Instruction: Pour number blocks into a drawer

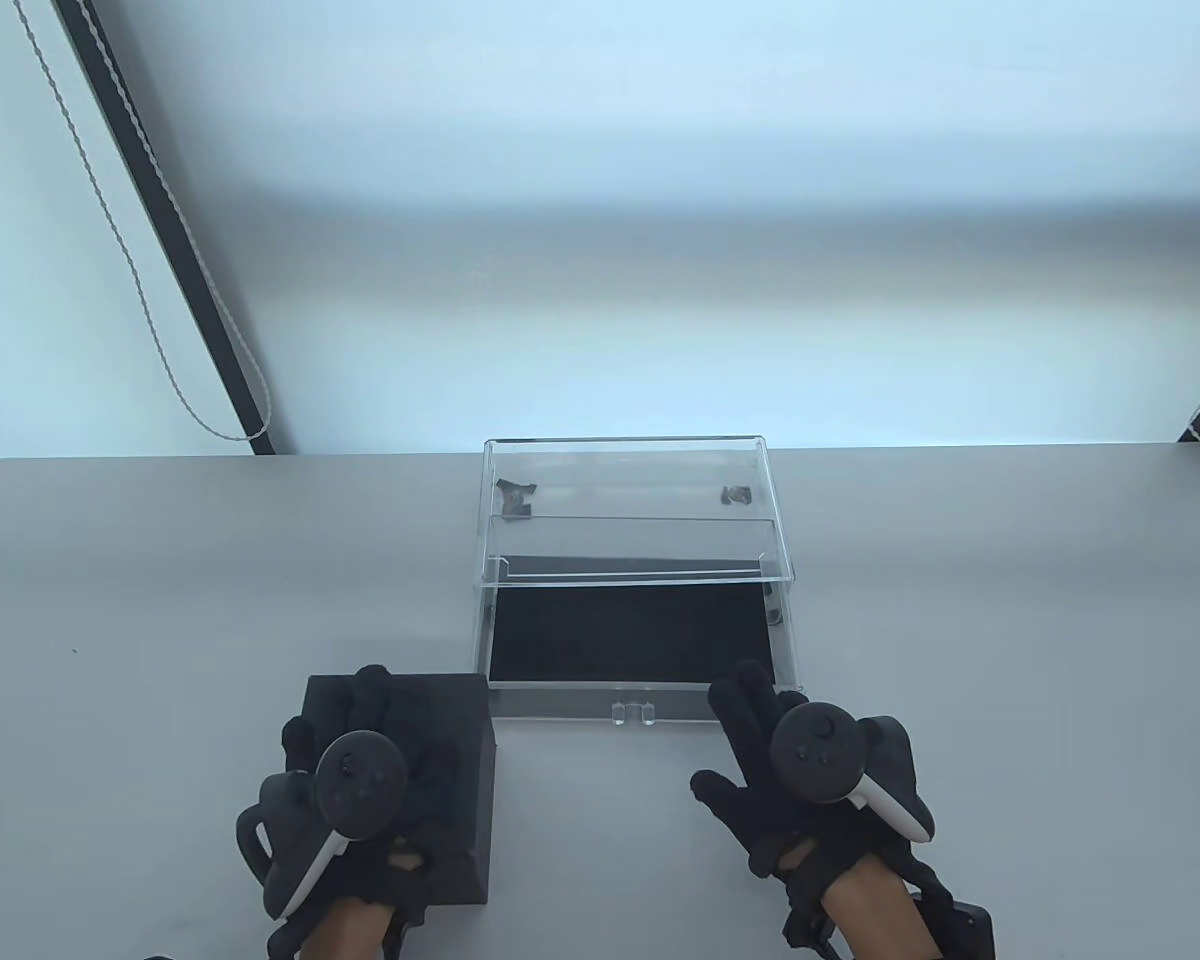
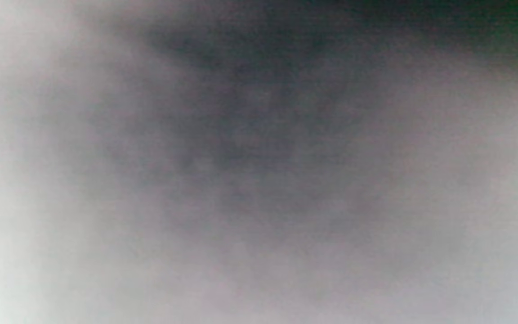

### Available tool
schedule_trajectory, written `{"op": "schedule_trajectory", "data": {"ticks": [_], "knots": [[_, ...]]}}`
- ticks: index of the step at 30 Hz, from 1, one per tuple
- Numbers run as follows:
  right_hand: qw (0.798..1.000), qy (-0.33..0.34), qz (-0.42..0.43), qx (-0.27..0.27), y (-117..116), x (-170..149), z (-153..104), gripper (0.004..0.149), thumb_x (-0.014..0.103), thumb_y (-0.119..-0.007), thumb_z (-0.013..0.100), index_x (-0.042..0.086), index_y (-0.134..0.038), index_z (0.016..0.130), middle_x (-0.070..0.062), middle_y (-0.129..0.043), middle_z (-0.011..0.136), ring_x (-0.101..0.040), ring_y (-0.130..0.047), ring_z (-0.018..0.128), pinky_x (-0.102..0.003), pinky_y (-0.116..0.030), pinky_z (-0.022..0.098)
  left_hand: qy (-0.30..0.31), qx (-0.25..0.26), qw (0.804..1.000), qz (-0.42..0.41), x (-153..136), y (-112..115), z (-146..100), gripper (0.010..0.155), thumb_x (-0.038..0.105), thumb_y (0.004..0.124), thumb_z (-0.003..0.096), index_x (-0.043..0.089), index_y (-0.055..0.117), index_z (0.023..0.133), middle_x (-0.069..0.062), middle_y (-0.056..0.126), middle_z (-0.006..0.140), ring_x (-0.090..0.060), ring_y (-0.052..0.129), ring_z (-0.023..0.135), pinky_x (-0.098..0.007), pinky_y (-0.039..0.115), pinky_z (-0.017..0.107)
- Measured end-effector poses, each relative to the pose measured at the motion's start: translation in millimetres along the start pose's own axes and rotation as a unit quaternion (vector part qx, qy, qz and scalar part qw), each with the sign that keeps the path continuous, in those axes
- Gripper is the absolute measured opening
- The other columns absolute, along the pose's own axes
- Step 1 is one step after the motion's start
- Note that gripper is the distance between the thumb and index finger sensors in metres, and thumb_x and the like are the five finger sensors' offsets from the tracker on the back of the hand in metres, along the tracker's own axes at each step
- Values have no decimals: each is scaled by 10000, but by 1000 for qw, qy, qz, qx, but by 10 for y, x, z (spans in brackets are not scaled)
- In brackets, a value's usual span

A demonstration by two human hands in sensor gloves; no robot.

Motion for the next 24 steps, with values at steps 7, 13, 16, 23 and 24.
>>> {"op": "schedule_trajectory", "data": {"ticks": [7, 13, 16, 23, 24], "knots": [[1000, -2, 6, -1, 5, -21, 3, 835, 585, -722, 456, 277, -243, 1065, -22, -102, 1164, -588, -269, 1029, -799, -173, 633, 11, -4, 1000, 4, 395, 141, -55, 700, 695, 545, 482, 367, 434, 1091, 25, 349, 1242, -294, 274, 1142, -625, 195, 784], [1000, -7, 11, 0, 8, -49, 5, 837, 585, -722, 456, 275, -241, 1066, -23, -100, 1163, -588, -272, 1029, -799, -172, 634, 27, -11, 1000, 5, 756, 267, -80, 705, 697, 537, 483, 364, 420, 1093, 21, 338, 1244, -296, 267, 1143, -628, 192, 783], [1000, -9, 14, 0, 15, -66, 6, 835, 584, -722, 458, 275, -242, 1066, -26, -99, 1163, -588, -276, 1029, -799, -174, 634, 33, -14, 999, 6, 926, 327, -91, 707, 698, 533, 484, 361, 414, 1094, 19, 334, 1244, -297, 264, 1143, -629, 189, 783], [1000, -15, 23, 0, 36, -118, 9, 835, 585, -721, 458, 275, -241, 1067, -27, -98, 1164, -587, -275, 1030, -799, -174, 635, 44, -21, 999, 7, 1242, 436, -109, 707, 698, 526, 487, 359, 402, 1096, 16, 321, 1245, -301, 253, 1143, -632, 182, 781], [1000, -16, 25, 0, 38, -125, 11, 835, 584, -721, 458, 275, -241, 1067, -28, -97, 1164, -588, -276, 1030, -799, -174, 635, 44, -21, 999, 7, 1277, 447, -111, 709, 698, 524, 488, 357, 400, 1096, 16, 319, 1245, -302, 250, 1143, -632, 180, 782]]}}
Point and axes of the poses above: the tracker on the back of each hand, its own x axis roughly to the thumb side, its own z axis roughly from the wrist to the fingertips, y = z × x, the point moved 5 cm from there along z, roughly from the wrist to the fingertips
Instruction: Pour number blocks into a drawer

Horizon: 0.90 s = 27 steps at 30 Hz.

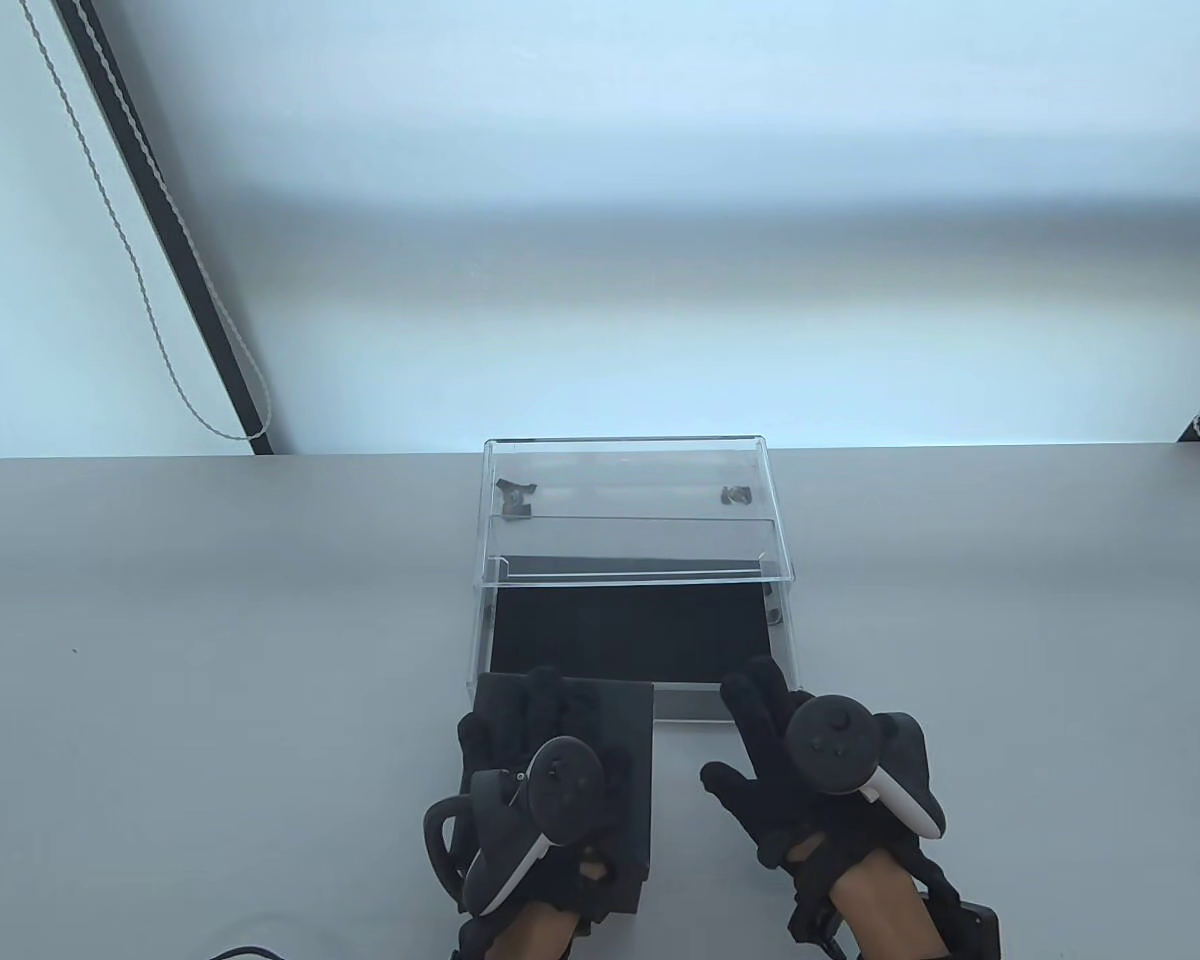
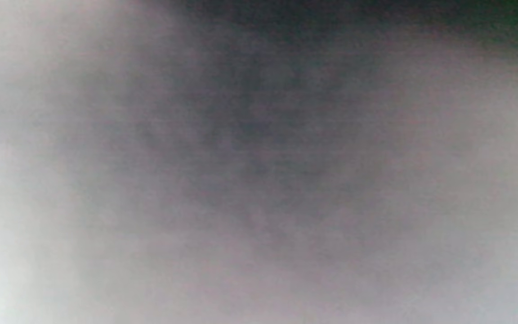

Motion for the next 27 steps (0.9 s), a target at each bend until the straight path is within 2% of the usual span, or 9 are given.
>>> {"op": "schedule_trajectory", "data": {"ticks": [17, 22, 27], "knots": [[1000, -17, 19, 5, 16, -122, 24, 832, 585, -719, 460, 271, -246, 1069, -45, -122, 1168, -592, -291, 1028, -801, -180, 635, -9, -6, 1000, -2, 391, 125, 38, 709, 695, 517, 495, 350, 381, 1099, 9, 295, 1245, -308, 228, 1140, -636, 163, 775], [999, -23, 27, 2, 35, -166, 24, 828, 583, -719, 461, 260, -261, 1072, -64, -149, 1173, -594, -306, 1026, -808, -182, 629, -11, -8, 1000, -9, 424, 126, 51, 705, 691, 529, 498, 348, 392, 1098, 8, 297, 1245, -307, 229, 1139, -634, 162, 774], [999, -21, 46, -2, 56, -177, 16, 817, 567, -703, 462, 221, -284, 1073, -77, -182, 1173, -596, -337, 1022, -814, -201, 623, -4, -4, 999, -50, 392, 35, 52, 695, 666, 572, 494, 338, 422, 1088, -20, 376, 1226, -322, 295, 1122, -634, 205, 762]]}}
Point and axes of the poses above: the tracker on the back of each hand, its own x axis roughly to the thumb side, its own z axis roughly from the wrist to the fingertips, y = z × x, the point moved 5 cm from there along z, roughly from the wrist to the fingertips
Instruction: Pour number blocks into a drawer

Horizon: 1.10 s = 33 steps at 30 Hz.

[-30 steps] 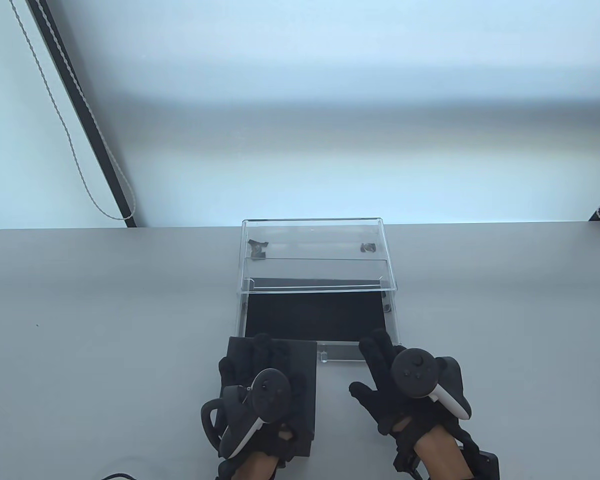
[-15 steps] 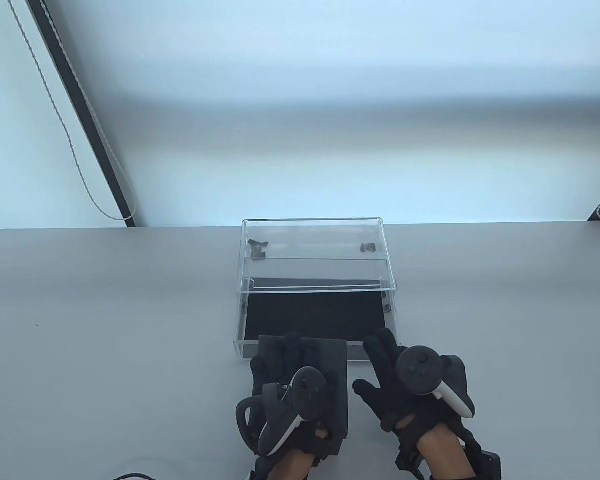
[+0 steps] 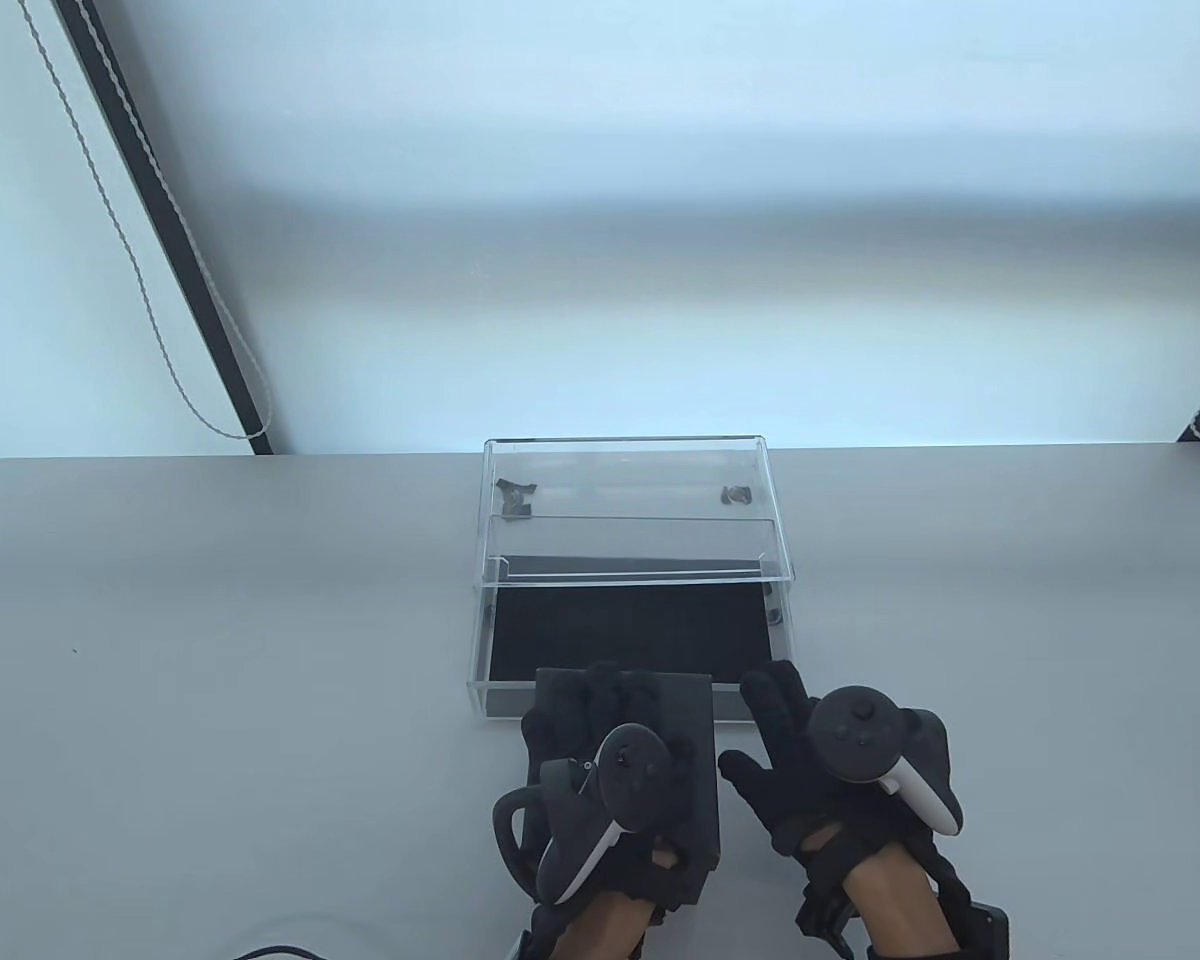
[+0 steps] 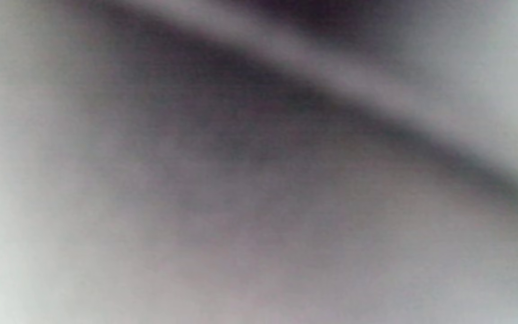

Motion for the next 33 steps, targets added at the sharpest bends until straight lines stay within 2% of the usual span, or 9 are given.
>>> {"op": "schedule_trajectory", "data": {"ticks": [4, 8, 11, 15, 20, 23, 30, 33], "knots": [[1000, 9, 27, -8, 40, 23, -22, 795, 552, -693, 465, 190, -329, 1072, -96, -238, 1172, -601, -382, 1012, -819, -231, 618, 16, 7, 998, -61, -46, -172, -3, 688, 631, 610, 489, 303, 471, 1077, -55, 418, 1209, -359, 335, 1102, -650, 242, 751], [999, 14, 47, -16, 82, 36, -43, 785, 551, -681, 467, 167, -359, 1070, -126, -277, 1166, -602, -427, 1001, -822, -265, 612, 29, 10, 997, -74, -187, -401, 18, 689, 628, 616, 487, 297, 482, 1077, -64, 429, 1208, -368, 347, 1100, -654, 255, 750], [996, 20, 82, -16, 89, 29, -47, 783, 556, -679, 466, 151, -381, 1067, -152, -316, 1158, -605, -463, 986, -820, -292, 609, 25, 6, 996, -84, -415, -529, 61, 695, 630, 618, 486, 291, 481, 1077, -70, 431, 1207, -376, 353, 1098, -657, 277, 750], [992, 27, 125, -17, 86, 41, -50, 786, 560, -684, 466, 113, -422, 1057, -197, -385, 1137, -604, -518, 961, -807, -328, 610, 16, -10, 995, -101, -744, -562, 138, 705, 637, 617, 483, 283, 480, 1076, -77, 447, 1203, -387, 379, 1091, -662, 308, 746], [984, 30, 173, -18, 26, 75, -50, 794, 569, -689, 466, 90, -443, 1048, -218, -418, 1121, -600, -569, 936, -796, -365, 608, 9, -40, 984, -172, -1109, -415, 194, 724, 648, 623, 473, 259, 494, 1070, -109, 501, 1186, -403, 440, 1075, -669, 352, 737], [981, 18, 195, -20, -40, 54, -40, 804, 579, -689, 465, 81, -437, 1045, -229, -417, 1114, -599, -589, 923, -793, -383, 605, 5, -50, 976, -210, -1231, -282, 198, 743, 663, 623, 467, 244, 494, 1067, -114, 522, 1178, -411, 471, 1065, -670, 375, 731], [960, -4, 279, -16, -286, -13, 19, 811, 571, -694, 468, 64, -416, 1037, -250, -400, 1098, -599, -600, 902, -782, -400, 604, -14, -135, 943, -305, -1358, 93, 145, 806, 700, 616, 451, 216, 441, 1071, -136, 480, 1179, -427, 467, 1058, -672, 379, 726], [954, -3, 298, -9, -376, -21, 39, 825, 570, -689, 471, 62, -371, 1039, -252, -350, 1100, -601, -567, 912, -780, -391, 606, -19, -145, 928, -343, -1375, 170, 131, 822, 711, 603, 450, 201, 426, 1070, -148, 465, 1177, -435, 461, 1056, -674, 378, 724]]}}
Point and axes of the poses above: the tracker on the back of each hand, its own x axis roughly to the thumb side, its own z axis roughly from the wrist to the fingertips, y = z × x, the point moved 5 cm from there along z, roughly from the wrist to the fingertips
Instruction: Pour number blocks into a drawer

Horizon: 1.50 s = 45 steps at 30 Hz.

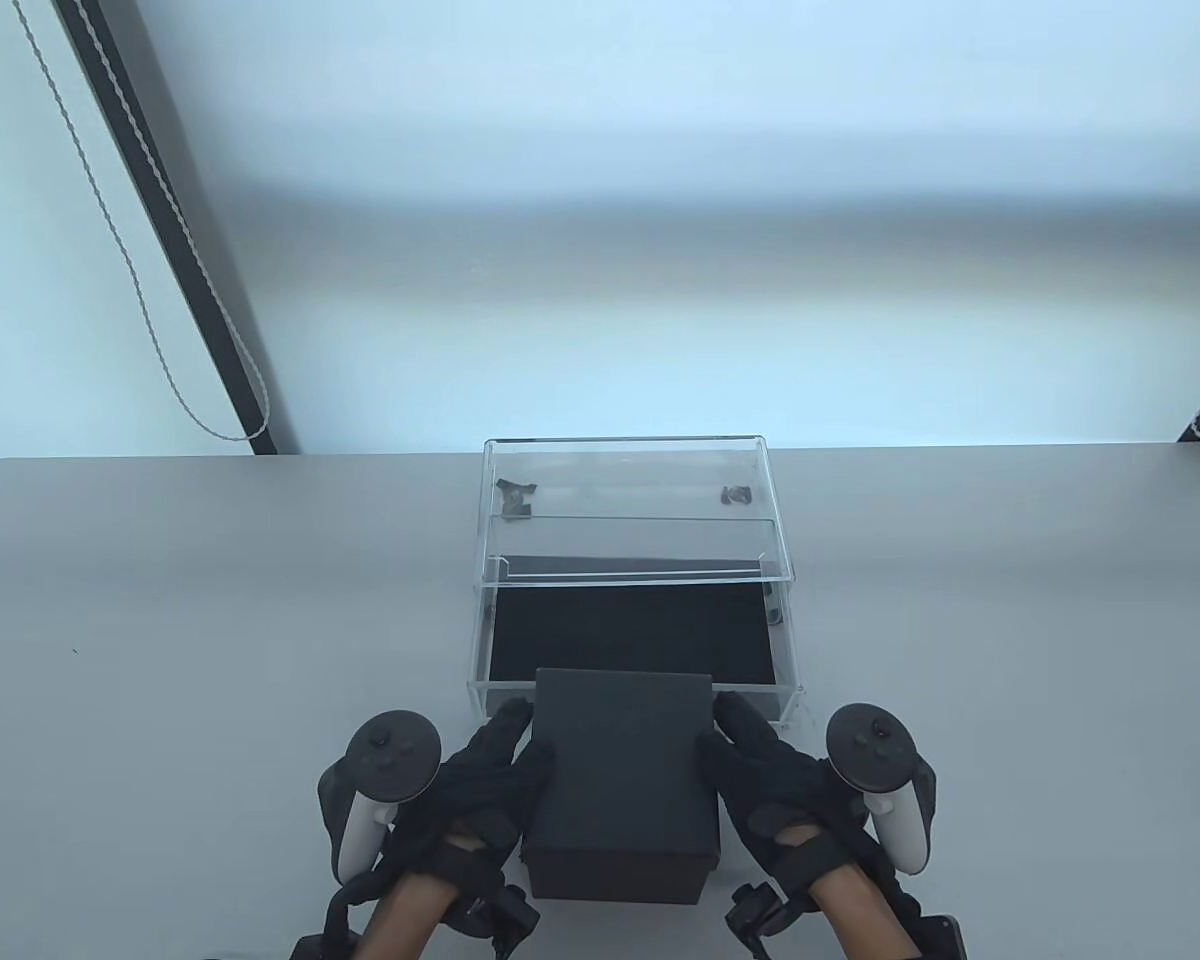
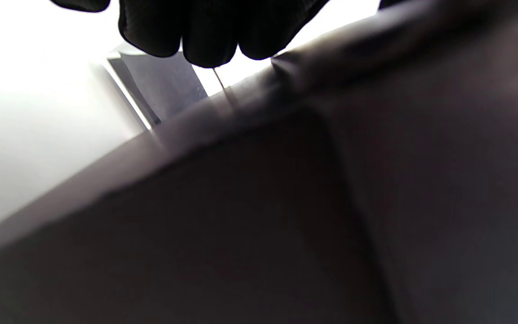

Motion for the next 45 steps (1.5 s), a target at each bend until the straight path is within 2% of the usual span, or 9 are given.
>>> {"op": "schedule_trajectory", "data": {"ticks": [9, 17, 22, 31, 40, 43, 45], "knots": [[997, -5, 80, 2, -154, -133, 37, 851, 572, -675, 473, 63, -286, 1032, -251, -254, 1097, -612, -456, 936, -775, -368, 614, -6, -36, 993, -108, -128, 189, 20, 868, 715, 590, 455, 178, 295, 1069, -159, 332, 1186, -440, 369, 1070, -681, 341, 724], [996, 6, 86, -5, -165, -123, 40, 860, 573, -666, 471, 46, -280, 1030, -261, -232, 1091, -616, -396, 949, -773, -362, 617, -6, -37, 985, -166, -139, 271, 19, 862, 692, 598, 464, 163, 267, 1058, -165, 228, 1179, -445, 296, 1073, -685, 323, 725], [991, 7, 132, 6, -170, -100, 27, 862, 563, -665, 479, 46, -252, 1032, -260, -193, 1089, -632, -332, 950, -773, -346, 619, -3, -36, 983, -182, -95, 293, 10, 874, 682, 598, 471, 176, 203, 1064, -163, 185, 1174, -439, 254, 1075, -687, 309, 724], [992, 58, 113, -3, -91, 159, -63, 858, 568, -662, 481, 63, -247, 1037, -245, -186, 1097, -633, -307, 951, -774, -333, 617, 54, -21, 976, -208, 139, 214, -61, 874, 688, 601, 475, 204, 183, 1070, -134, 141, 1178, -421, 192, 1078, -688, 272, 722], [989, 132, 60, -14, -92, 481, -200, 841, 580, -671, 466, 100, -315, 1058, -219, -179, 1110, -635, -233, 955, -779, -286, 614, 146, -17, 949, -279, 459, 6, -227, 893, 672, 650, 483, 228, 143, 1069, -108, 129, 1190, -391, 139, 1084, -674, 208, 723], [989, 146, 32, -16, -130, 543, -237, 827, 587, -665, 467, 127, -330, 1066, -221, -146, 1106, -646, -169, 944, -778, -258, 611, 178, -23, 934, -308, 538, -54, -251, 898, 649, 682, 482, 239, 139, 1067, -100, 160, 1198, -385, 170, 1093, -665, 226, 733], [988, 151, 24, -11, -167, 565, -249, 826, 593, -663, 463, 145, -322, 1067, -222, -134, 1103, -645, -153, 941, -777, -248, 609, 195, -39, 918, -344, 561, -58, -247, 879, 628, 705, 485, 239, 170, 1064, -100, 209, 1203, -385, 228, 1100, -657, 276, 744]]}}
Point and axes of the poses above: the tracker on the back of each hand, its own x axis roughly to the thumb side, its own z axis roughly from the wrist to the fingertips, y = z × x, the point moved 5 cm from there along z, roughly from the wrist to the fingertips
